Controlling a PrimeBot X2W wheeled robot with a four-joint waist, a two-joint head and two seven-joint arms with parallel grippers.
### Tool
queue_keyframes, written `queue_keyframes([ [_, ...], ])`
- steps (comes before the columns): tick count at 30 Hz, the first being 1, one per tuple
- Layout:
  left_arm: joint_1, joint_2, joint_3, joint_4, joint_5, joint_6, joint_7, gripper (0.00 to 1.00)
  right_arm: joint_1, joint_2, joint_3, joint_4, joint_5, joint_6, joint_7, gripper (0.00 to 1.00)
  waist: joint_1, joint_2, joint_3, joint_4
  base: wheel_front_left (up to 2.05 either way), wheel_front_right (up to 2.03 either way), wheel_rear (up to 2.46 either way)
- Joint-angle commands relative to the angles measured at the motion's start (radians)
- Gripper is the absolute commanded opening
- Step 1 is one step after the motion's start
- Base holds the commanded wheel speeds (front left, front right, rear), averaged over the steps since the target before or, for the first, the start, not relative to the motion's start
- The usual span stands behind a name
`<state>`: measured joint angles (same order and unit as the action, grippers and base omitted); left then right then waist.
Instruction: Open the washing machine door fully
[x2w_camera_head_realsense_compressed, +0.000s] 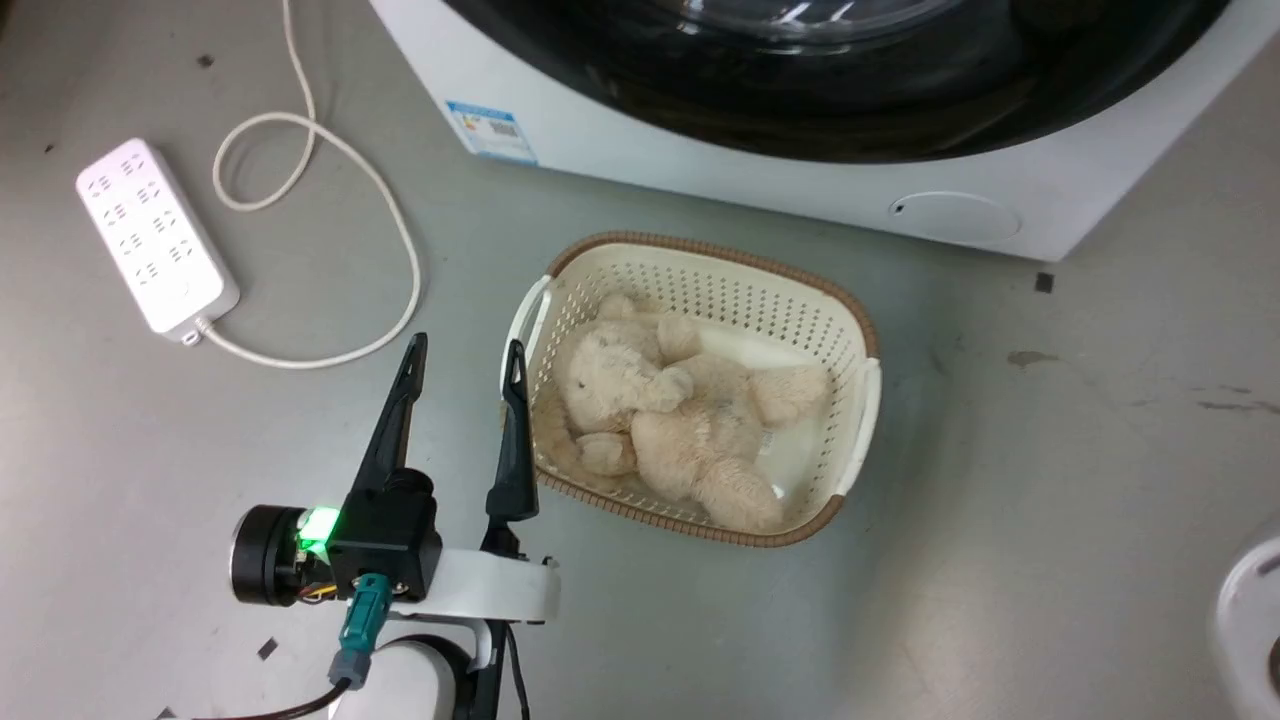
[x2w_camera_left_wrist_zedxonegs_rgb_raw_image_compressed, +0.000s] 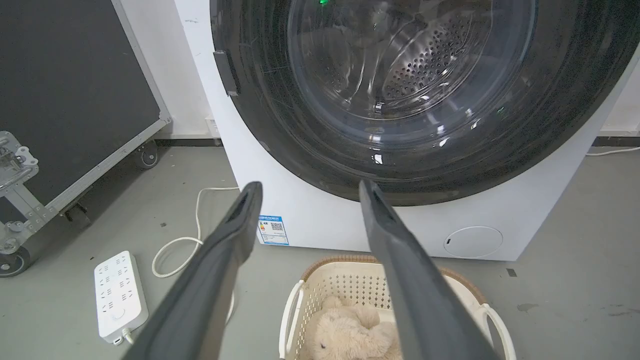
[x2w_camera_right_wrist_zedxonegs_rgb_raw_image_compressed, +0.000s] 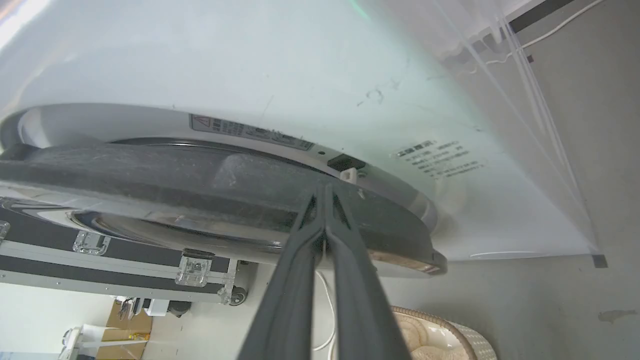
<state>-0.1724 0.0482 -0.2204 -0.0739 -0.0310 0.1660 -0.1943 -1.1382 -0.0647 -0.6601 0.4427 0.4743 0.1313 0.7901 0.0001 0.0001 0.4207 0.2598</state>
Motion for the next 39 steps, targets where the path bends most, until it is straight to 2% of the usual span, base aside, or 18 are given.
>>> queue_keyframes([
  [1,-0.023,0.002,-0.013,-0.008,-0.005,0.014,-0.012,1.0,-0.067,0.004,-0.038,0.025,-0.002,0.0,0.041,0.0,-0.0001,-0.0001,0.018,0.015,0.0,0.0,0.0],
  [12,-0.05,0.002,-0.048,-0.02,-0.012,0.04,-0.035,1.0,-0.218,0.013,-0.142,0.066,-0.016,0.0,0.19,0.0,-0.0001,-0.0001,0.077,0.049,0.0,0.0,0.0],
  [21,-0.068,0.002,-0.067,-0.017,-0.007,0.054,-0.052,1.0,-0.24,0.014,-0.19,0.111,0.029,0.0,0.295,0.0,-0.0001,-0.0001,0.084,0.059,0.0,0.0,0.0],
  [30,-0.039,0.007,-0.076,0.0,0.004,0.043,-0.067,1.0,-0.132,0.014,-0.217,0.175,0.145,-0.001,0.391,0.0,-0.0001,-0.0001,-0.005,0.045,0.0,0.0,0.0],
  [39,0.035,0.02,-0.069,0.026,0.005,0.027,-0.067,1.0,0.081,0.014,-0.094,0.228,0.3,-0.001,0.413,0.0,-0.0001,-0.0001,-0.13,0.017,0.0,0.0,0.0],
])
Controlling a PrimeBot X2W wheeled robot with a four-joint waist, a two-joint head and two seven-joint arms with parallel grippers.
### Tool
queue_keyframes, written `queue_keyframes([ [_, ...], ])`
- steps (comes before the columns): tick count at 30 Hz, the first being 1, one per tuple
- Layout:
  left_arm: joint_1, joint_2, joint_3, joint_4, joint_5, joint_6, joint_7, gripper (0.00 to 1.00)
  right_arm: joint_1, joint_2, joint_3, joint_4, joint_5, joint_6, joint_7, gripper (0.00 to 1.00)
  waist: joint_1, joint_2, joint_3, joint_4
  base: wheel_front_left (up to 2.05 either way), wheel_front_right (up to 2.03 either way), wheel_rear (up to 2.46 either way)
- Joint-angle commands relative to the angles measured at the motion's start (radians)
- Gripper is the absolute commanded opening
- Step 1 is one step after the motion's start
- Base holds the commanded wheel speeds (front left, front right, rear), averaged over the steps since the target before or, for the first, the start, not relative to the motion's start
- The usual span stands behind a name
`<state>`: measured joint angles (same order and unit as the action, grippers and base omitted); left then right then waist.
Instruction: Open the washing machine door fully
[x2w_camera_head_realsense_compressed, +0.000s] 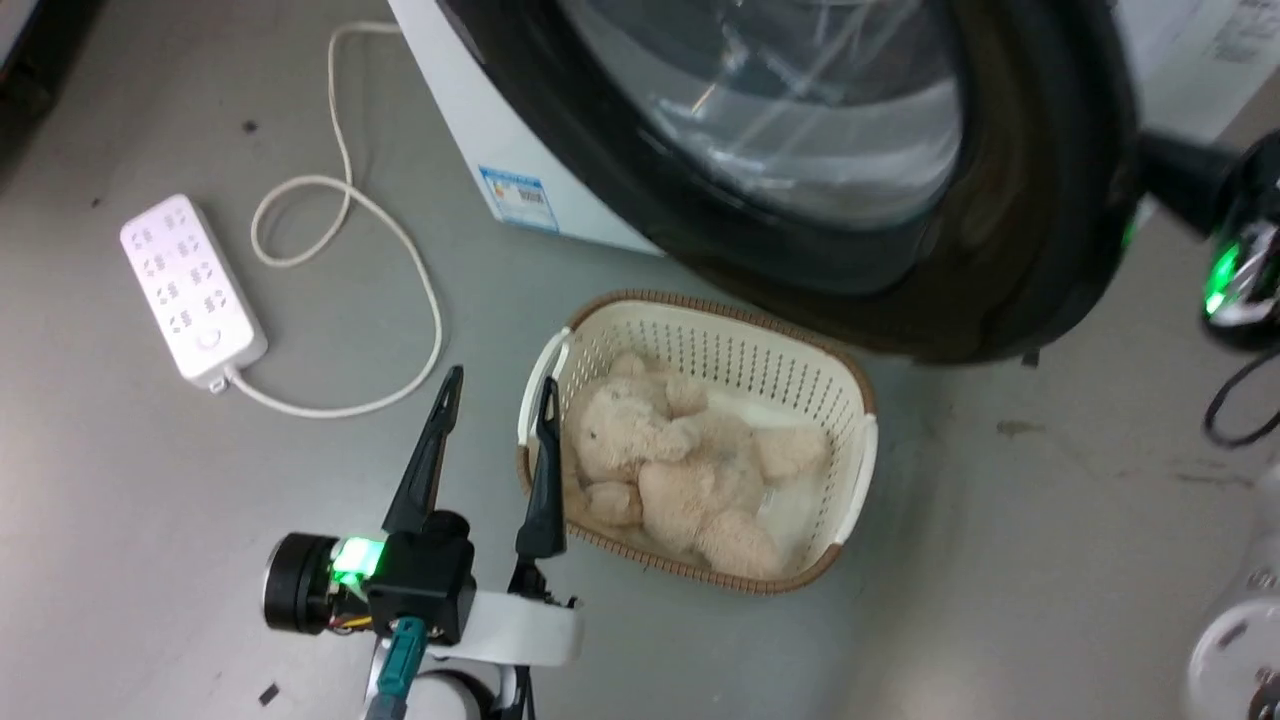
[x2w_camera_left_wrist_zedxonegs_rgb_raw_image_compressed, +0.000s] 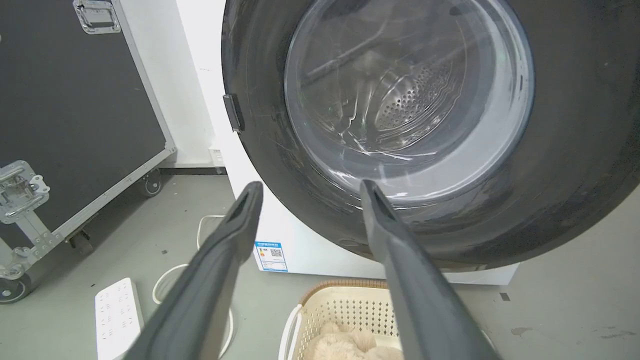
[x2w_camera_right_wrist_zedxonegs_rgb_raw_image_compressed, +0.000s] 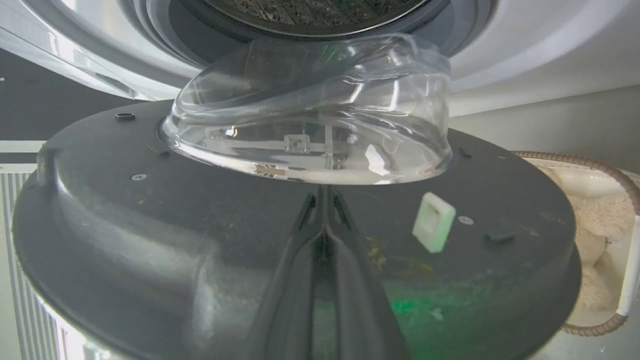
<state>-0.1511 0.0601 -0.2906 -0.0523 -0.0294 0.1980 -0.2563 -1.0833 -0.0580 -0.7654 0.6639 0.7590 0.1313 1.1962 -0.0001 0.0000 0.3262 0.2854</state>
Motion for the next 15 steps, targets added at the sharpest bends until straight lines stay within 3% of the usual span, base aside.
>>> queue_keyframes([
  [1,0.022,0.011,0.003,0.005,0.004,-0.007,-0.006,1.0,0.051,0.008,0.031,0.013,0.04,-0.001,0.009,0.0,0.0001,0.0,-0.049,-0.009,0.0,0.0,0.0],
  [8,0.08,0.024,0.009,0.018,0.004,-0.02,-0.006,1.0,0.233,0.008,0.248,0.031,0.257,-0.001,0.013,0.0,0.0001,0.0,-0.14,-0.009,0.0,0.0,0.0],
  [15,0.129,0.034,0.013,0.03,-0.002,-0.041,-0.006,1.0,0.402,0.008,0.566,-0.017,0.517,-0.001,-0.049,0.0,0.0001,0.0,-0.189,-0.005,0.0,0.0,0.0],
])
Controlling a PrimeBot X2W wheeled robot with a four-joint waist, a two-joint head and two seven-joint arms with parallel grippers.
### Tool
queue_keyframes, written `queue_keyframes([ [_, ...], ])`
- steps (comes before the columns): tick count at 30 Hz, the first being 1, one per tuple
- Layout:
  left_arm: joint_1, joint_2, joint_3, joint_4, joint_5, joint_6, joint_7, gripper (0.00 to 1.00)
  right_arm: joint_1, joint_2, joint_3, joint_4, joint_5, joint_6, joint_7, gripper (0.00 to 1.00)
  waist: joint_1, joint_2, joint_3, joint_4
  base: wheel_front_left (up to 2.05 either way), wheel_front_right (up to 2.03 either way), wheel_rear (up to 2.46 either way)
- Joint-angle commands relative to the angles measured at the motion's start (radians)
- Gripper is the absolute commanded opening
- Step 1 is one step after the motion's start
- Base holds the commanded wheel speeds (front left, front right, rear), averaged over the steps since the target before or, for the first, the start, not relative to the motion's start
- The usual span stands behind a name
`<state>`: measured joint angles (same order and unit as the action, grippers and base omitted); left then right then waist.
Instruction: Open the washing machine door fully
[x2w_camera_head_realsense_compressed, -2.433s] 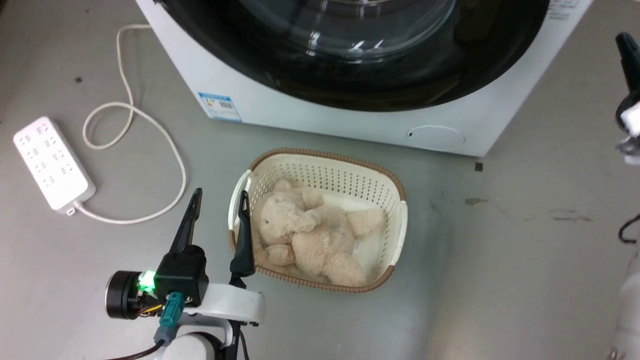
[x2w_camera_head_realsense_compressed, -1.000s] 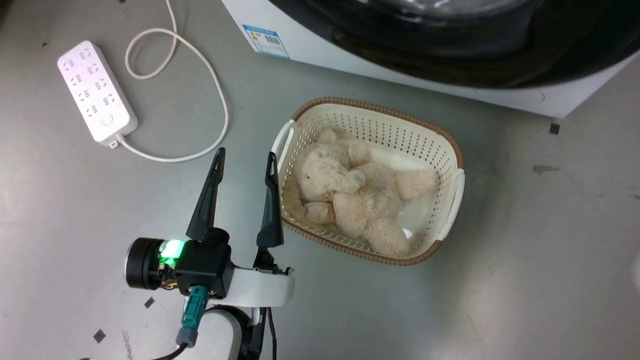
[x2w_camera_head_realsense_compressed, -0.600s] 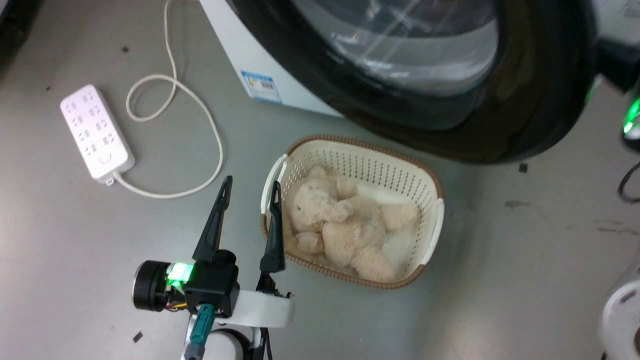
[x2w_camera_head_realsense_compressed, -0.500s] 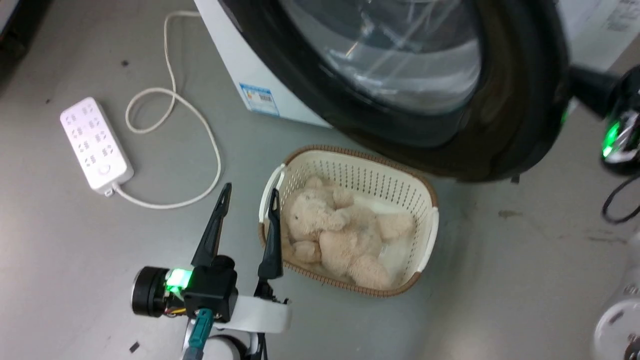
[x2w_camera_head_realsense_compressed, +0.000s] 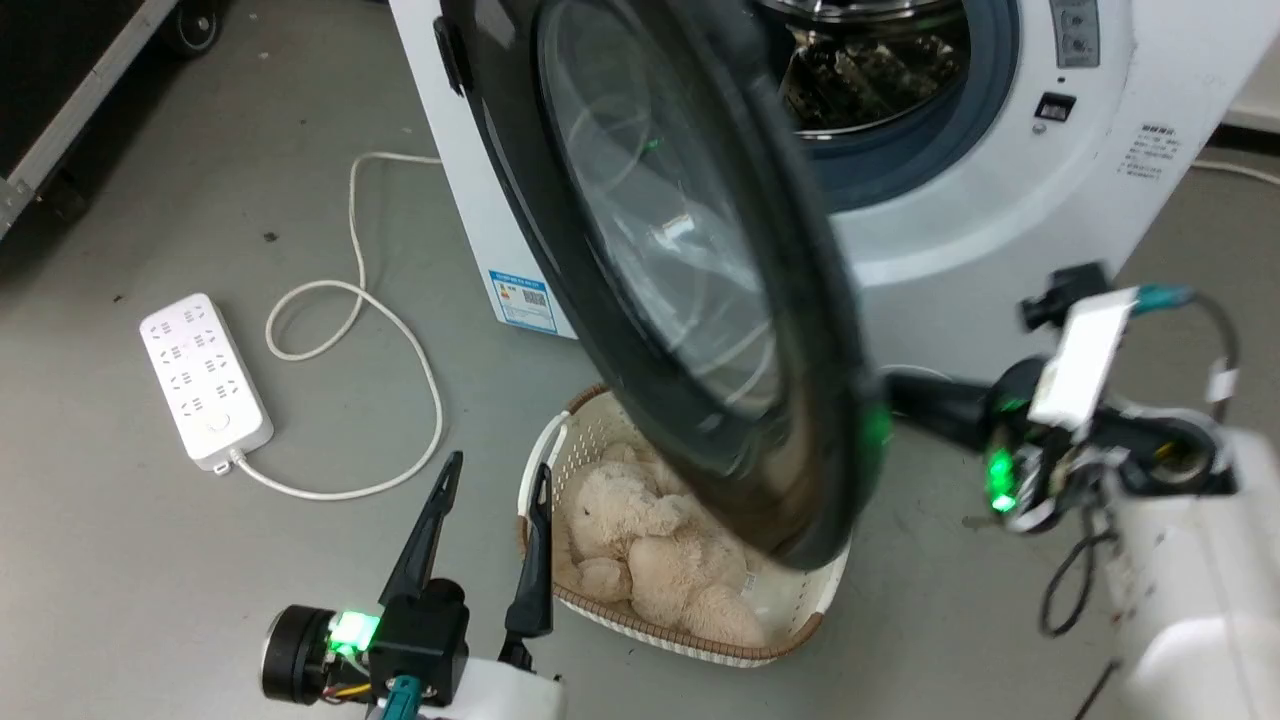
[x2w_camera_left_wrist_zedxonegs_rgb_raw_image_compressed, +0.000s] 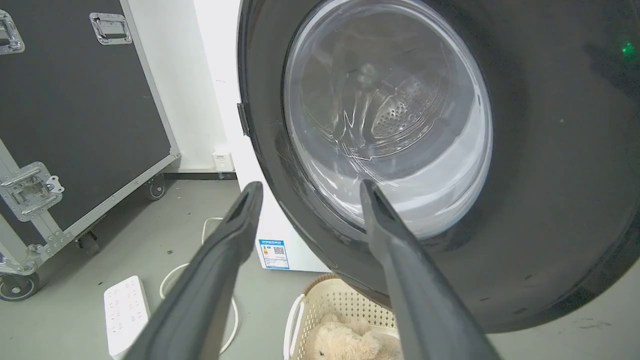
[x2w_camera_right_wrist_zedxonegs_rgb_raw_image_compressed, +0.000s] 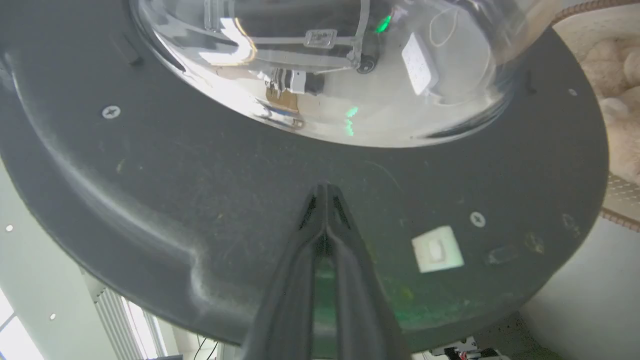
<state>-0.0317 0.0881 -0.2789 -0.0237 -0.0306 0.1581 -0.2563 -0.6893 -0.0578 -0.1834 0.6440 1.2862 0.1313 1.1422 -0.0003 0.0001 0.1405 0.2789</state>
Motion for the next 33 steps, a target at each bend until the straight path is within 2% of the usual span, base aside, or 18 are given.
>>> queue_keyframes([
  [1,0.015,0.007,0.003,0.003,-0.003,-0.004,-0.006,1.0,0.03,0.008,0.031,-0.009,0.026,-0.001,-0.008,0.0,0.0003,-0.0001,-0.008,0.003,0.0,0.0,0.0],
  [8,0.044,0.003,0.01,0.021,-0.026,-0.033,-0.006,1.0,0.153,0.008,0.319,-0.112,0.198,-0.001,-0.128,0.0,0.0003,-0.0001,-0.025,0.016,0.0,0.0,0.0],
  [10,0.053,-0.004,0.014,0.035,-0.058,-0.057,-0.006,1.0,0.172,0.008,0.37,-0.134,0.219,-0.001,-0.163,0.0,0.0003,-0.0001,-0.028,0.019,0.0,0.0,0.0],
  [13,0.051,-0.008,0.027,0.033,-0.056,-0.064,-0.006,1.0,0.185,0.008,0.407,-0.151,0.234,-0.001,-0.212,0.0,0.0003,-0.0001,-0.028,0.02,0.0,0.0,0.0],
  [14,0.05,-0.009,0.032,0.031,-0.051,-0.064,-0.006,1.0,0.186,0.008,0.408,-0.155,0.23,-0.001,-0.235,0.32,0.0003,-0.0001,-0.028,0.018,0.0,0.0,0.0],
  [15,0.051,-0.01,0.038,0.029,-0.049,-0.063,-0.006,1.0,0.186,0.008,0.404,-0.159,0.222,-0.001,-0.258,0.87,0.0003,-0.0001,-0.028,0.015,0.0,0.0,0.0],
  [16,0.05,-0.011,0.043,0.028,-0.047,-0.063,-0.006,1.0,0.185,0.008,0.398,-0.161,0.215,-0.001,-0.276,1.0,0.0003,-0.0001,-0.029,0.011,0.0,0.0,0.0],
  [19,0.05,-0.015,0.058,0.029,-0.048,-0.065,-0.006,1.0,0.19,-0.005,0.37,-0.191,0.181,-0.001,-0.326,1.0,0.0003,-0.0001,-0.036,-0.005,0.0,0.0,0.0],
  [23,0.052,-0.019,0.091,0.038,-0.075,-0.081,-0.006,1.0,0.223,-0.059,0.326,-0.316,0.067,-0.001,-0.462,1.0,0.0003,-0.0001,-0.057,-0.033,0.0,0.0,0.0],
  [29,0.058,-0.022,0.137,0.049,-0.097,-0.123,-0.006,1.0,0.341,-0.233,0.364,-0.568,-0.286,-0.001,-0.75,1.0,0.0003,-0.0001,-0.094,-0.079,0.0,0.0,0.0],
  [33,0.073,-0.023,0.161,0.047,-0.096,-0.14,-0.006,1.0,0.424,-0.343,0.392,-0.664,-0.555,-0.001,-0.985,1.0,0.0003,-0.0001,-0.119,-0.115,0.0,0.0,0.0],
])
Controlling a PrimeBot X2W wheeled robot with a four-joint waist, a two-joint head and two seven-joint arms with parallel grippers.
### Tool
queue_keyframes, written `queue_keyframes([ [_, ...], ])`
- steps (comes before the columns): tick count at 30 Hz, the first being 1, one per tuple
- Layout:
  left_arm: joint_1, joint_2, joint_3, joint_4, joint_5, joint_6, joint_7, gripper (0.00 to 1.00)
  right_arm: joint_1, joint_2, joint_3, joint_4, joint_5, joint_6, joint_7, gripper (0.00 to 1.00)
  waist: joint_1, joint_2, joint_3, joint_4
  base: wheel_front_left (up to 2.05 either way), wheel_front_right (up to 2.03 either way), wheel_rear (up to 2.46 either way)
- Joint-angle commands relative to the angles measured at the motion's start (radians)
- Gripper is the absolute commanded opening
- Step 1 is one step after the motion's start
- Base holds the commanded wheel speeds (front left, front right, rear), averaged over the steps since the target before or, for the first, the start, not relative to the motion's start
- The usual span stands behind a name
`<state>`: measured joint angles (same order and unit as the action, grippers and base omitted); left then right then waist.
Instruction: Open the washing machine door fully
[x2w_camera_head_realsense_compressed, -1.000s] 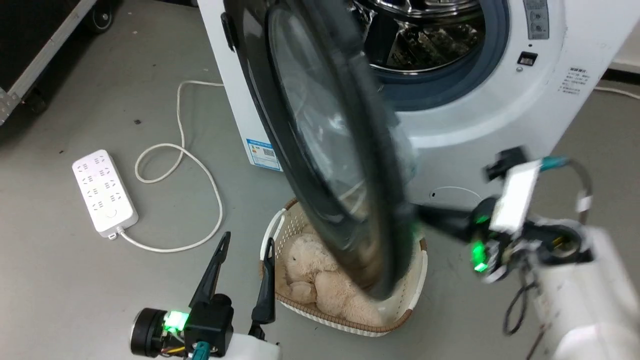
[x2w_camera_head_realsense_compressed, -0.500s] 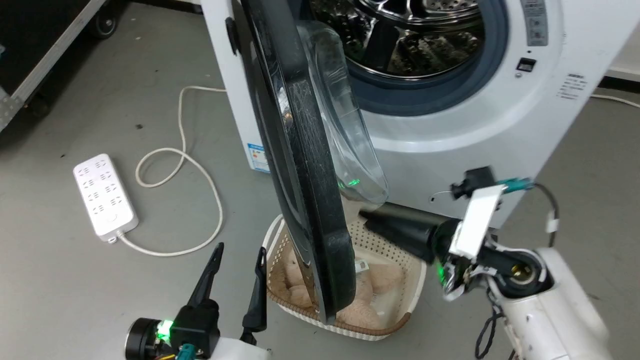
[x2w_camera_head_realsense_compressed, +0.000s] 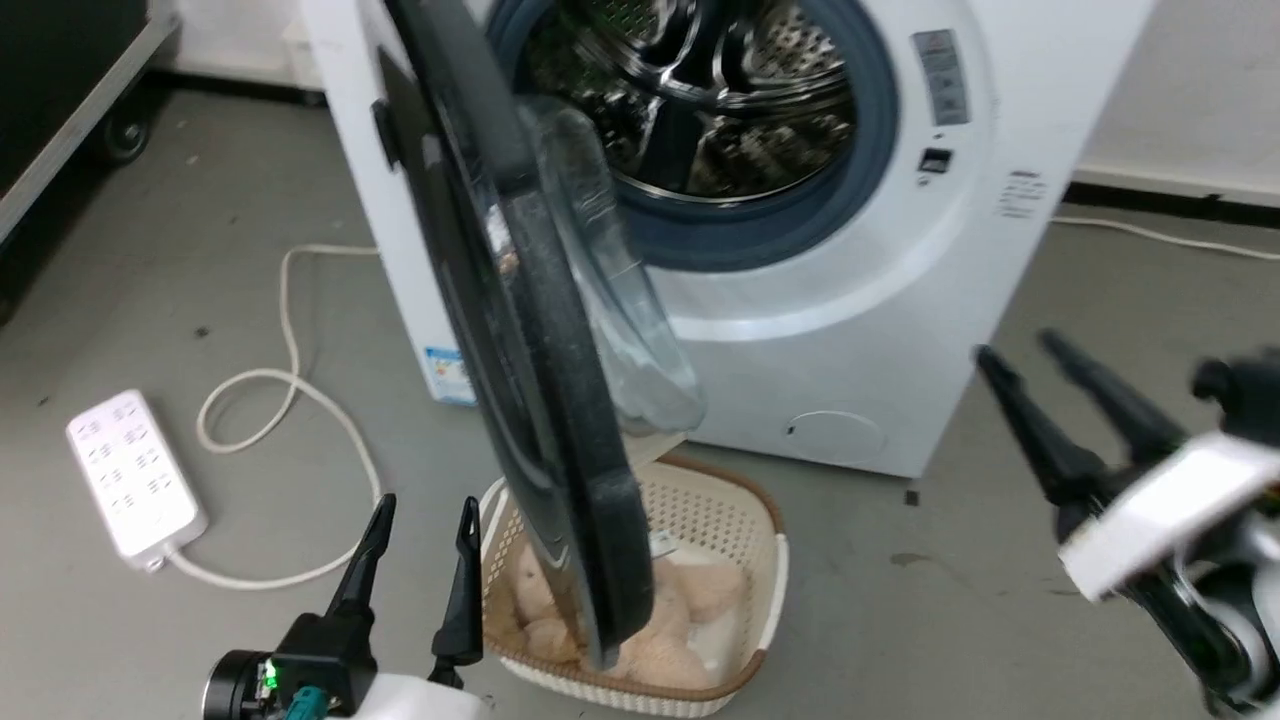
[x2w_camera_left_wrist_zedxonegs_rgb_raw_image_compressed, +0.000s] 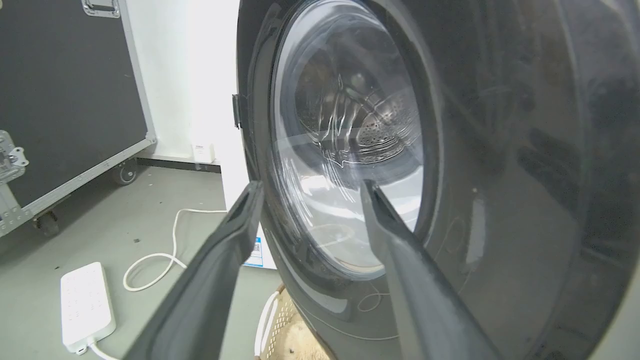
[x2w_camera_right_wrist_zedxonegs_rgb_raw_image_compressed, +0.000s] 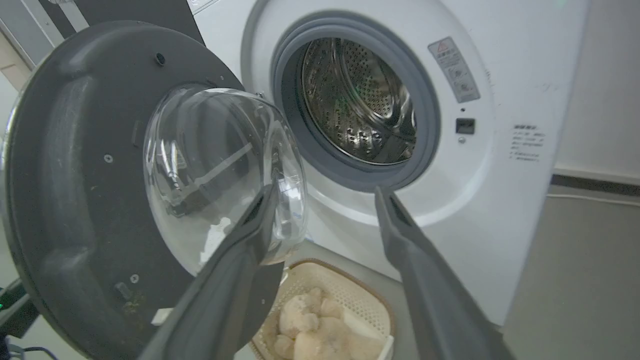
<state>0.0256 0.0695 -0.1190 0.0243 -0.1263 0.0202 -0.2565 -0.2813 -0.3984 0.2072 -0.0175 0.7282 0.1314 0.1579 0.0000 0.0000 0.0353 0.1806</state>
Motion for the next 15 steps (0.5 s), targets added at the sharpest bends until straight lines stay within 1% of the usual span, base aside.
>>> queue_keyframes([
  [1,0.021,-0.005,0.006,-0.001,0.001,-0.005,-0.005,1.0,0.039,-0.019,-0.009,-0.01,-0.074,-0.001,-0.06,1.0,0.0,0.0,-0.018,-0.027,0.0,0.0,0.0],
  [2,0.027,-0.006,0.01,0.0,0.003,-0.007,-0.005,1.0,0.062,-0.026,-0.029,-0.009,-0.164,-0.001,-0.119,1.0,0.0,0.0,-0.026,-0.038,0.0,0.0,0.0],
  [3,0.035,-0.006,0.014,0.001,0.005,-0.009,-0.005,1.0,0.089,-0.014,-0.062,-0.004,-0.242,-0.001,-0.17,1.0,0.0,0.0,-0.032,-0.046,0.0,0.0,0.0],
  [5,0.046,-0.007,0.024,-0.002,0.008,-0.013,-0.005,1.0,0.148,0.04,-0.112,-0.015,-0.359,-0.001,-0.236,1.0,0.0,0.0,-0.038,-0.064,0.0,0.0,0.0],
  [7,0.054,-0.007,0.036,-0.004,0.01,-0.016,-0.005,1.0,0.208,0.091,-0.143,-0.038,-0.458,-0.001,-0.279,1.0,0.0,0.0,-0.045,-0.079,0.0,0.0,0.0],
  [11,0.072,-0.01,0.051,-0.013,0.013,-0.015,-0.005,1.0,0.319,0.187,-0.196,-0.075,-0.581,-0.001,-0.335,1.0,0.0,0.0,-0.054,-0.103,0.0,0.0,0.0],
  [15,0.081,-0.012,0.052,-0.012,0.018,-0.024,-0.005,1.0,0.397,0.275,-0.236,-0.07,-0.642,-0.001,-0.37,1.0,0.0,0.0,-0.054,-0.117,0.0,0.0,0.0],
])
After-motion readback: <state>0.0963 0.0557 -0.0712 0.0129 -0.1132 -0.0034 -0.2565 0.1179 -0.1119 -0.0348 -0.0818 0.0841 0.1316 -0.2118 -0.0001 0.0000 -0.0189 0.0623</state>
